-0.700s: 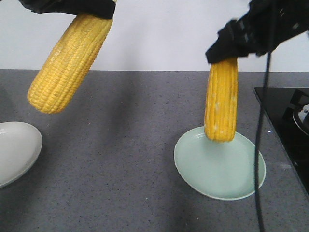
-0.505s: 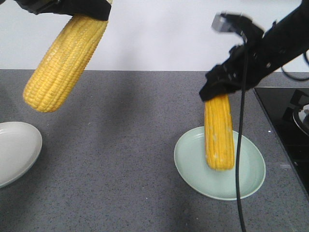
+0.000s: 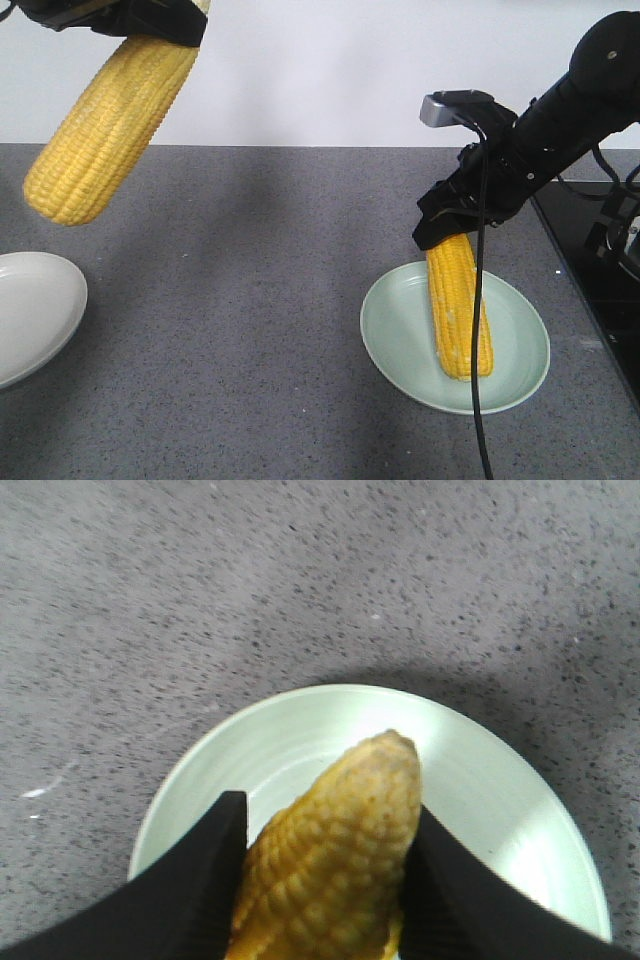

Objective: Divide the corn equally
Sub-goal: 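Lower the cob onto the green plate with the right gripper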

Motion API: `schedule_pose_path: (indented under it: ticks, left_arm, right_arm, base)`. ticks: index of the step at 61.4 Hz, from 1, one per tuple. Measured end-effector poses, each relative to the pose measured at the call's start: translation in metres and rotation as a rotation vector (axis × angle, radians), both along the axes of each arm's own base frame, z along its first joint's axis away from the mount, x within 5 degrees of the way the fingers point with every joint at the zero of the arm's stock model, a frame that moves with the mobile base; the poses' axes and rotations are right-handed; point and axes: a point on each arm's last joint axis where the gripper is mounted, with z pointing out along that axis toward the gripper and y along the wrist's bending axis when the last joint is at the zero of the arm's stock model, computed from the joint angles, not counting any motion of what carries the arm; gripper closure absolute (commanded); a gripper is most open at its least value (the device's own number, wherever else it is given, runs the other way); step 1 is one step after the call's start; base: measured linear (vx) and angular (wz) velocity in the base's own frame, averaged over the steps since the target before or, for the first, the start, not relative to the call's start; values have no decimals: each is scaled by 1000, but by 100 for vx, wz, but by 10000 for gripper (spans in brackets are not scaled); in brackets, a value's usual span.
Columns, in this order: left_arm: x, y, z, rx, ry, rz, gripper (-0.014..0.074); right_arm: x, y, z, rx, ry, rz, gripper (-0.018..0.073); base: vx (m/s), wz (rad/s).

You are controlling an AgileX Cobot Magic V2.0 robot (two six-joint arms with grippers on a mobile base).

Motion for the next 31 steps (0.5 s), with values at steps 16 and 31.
schedule_pose_path:
  ticks: [16,31]
  left_arm:
    - [5,8,-2,86,-34,60,603]
    - [10,17,-4,137,-39,164,603]
  right_arm:
    - [1,-2,-3,-30,4,-7,293]
    - [1,-5,-4,-48,19,-47,47]
  base:
    - [0,0]
    - [0,0]
